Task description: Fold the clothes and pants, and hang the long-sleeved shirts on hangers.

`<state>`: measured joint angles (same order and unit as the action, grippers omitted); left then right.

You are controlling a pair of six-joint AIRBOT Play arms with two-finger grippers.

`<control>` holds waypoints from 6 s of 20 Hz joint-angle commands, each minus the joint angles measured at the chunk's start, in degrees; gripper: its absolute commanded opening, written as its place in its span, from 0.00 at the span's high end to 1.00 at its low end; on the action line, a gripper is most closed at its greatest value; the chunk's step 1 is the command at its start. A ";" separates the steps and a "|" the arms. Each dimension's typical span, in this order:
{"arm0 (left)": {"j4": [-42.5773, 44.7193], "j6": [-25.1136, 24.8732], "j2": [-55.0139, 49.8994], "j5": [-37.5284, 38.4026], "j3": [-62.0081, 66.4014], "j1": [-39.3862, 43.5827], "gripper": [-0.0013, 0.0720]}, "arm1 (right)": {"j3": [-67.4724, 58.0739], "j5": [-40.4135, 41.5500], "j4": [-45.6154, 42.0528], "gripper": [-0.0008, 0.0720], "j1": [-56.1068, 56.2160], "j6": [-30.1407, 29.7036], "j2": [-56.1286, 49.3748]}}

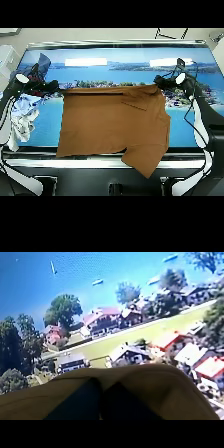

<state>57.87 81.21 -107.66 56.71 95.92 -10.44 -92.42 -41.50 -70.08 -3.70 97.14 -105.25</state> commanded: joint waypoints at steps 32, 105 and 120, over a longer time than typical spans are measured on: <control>1.44 -3.87 1.66 38.93 -14.91 -3.43 0.69 | 5.40 -46.77 -7.32 0.64 -4.39 -0.48 5.40; -12.33 -0.17 -5.20 27.61 -4.87 -4.13 0.95 | -10.95 -38.56 12.85 0.94 -7.87 -7.98 -9.60; -12.66 2.01 4.61 35.52 2.32 -13.38 0.02 | -1.03 -49.90 11.39 0.00 -25.53 -11.67 -6.14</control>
<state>45.32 82.19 -105.78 91.64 97.84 -23.03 -98.17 -93.32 -59.51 -27.68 88.03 -110.74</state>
